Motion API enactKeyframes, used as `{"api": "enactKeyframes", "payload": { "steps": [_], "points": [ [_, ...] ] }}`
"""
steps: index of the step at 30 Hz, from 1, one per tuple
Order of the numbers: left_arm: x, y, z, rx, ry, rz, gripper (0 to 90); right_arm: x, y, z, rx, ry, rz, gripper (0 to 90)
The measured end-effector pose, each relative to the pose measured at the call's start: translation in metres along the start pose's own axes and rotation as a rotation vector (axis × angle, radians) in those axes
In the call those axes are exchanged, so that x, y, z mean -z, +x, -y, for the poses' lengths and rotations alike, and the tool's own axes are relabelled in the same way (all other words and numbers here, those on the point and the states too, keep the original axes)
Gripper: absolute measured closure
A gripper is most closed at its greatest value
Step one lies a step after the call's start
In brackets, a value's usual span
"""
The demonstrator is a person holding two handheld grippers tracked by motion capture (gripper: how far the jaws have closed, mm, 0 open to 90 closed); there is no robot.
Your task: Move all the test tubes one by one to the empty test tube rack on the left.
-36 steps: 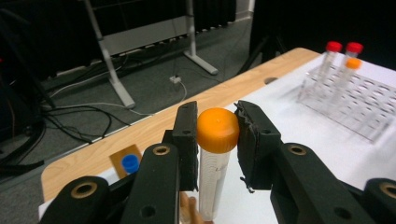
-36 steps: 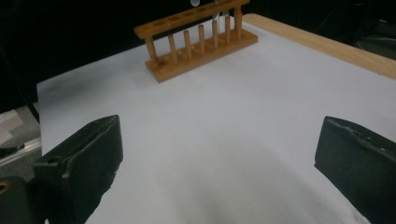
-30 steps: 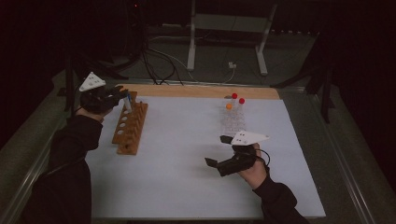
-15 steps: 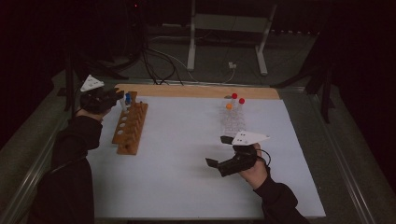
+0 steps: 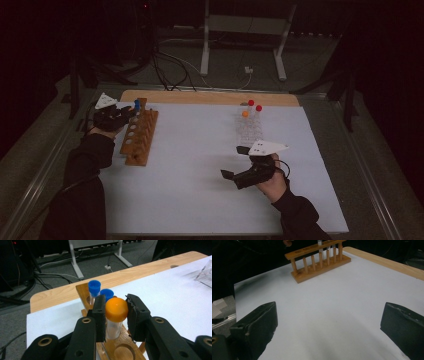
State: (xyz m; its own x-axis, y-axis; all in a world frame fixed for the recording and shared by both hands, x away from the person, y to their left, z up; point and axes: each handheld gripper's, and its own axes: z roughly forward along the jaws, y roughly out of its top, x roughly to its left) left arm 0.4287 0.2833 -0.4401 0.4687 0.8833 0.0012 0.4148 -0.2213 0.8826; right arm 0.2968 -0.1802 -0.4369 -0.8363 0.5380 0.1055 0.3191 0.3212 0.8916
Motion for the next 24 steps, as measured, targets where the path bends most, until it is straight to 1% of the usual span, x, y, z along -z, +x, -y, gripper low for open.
{"api": "enactKeyframes", "payload": {
  "steps": [2,8,13,15,18,19,20,22,23,24],
  "points": [
    [-0.001,0.0,0.001,0.002,0.003,-0.001,71.7,0.0,0.0,0.0,0.0,0.001,-0.003,1.1],
    [-0.005,-0.002,0.004,-0.013,0.014,-0.009,71.7,0.0,0.0,0.0,0.004,0.002,-0.004,1.1],
    [-0.006,-0.002,0.003,-0.011,0.019,-0.003,71.5,0.0,0.0,0.0,-0.001,0.001,-0.003,1.1],
    [-0.006,-0.003,0.003,-0.019,0.028,-0.007,71.4,0.0,0.0,0.0,0.001,0.004,-0.004,1.1],
    [-0.006,-0.004,0.001,-0.022,0.047,0.0,70.0,0.001,0.0,0.0,0.003,0.003,-0.004,1.1],
    [-0.006,-0.004,0.001,-0.021,0.049,0.004,64.5,0.001,0.0,0.0,-0.001,0.001,-0.005,1.1],
    [-0.004,-0.004,0.0,-0.016,0.038,0.005,56.1,0.001,0.0,-0.001,0.001,-0.001,-0.004,1.1],
    [0.001,-0.005,-0.001,0.004,0.023,0.02,49.2,0.003,0.0,-0.001,0.0,-0.004,-0.003,1.1],
    [0.004,-0.005,-0.002,0.01,0.022,0.027,43.7,0.003,-0.001,-0.002,-0.003,-0.009,-0.004,1.1],
    [0.008,-0.007,-0.003,0.016,0.021,0.035,36.3,0.004,-0.001,-0.002,-0.004,-0.011,-0.004,1.1]
  ]
}}
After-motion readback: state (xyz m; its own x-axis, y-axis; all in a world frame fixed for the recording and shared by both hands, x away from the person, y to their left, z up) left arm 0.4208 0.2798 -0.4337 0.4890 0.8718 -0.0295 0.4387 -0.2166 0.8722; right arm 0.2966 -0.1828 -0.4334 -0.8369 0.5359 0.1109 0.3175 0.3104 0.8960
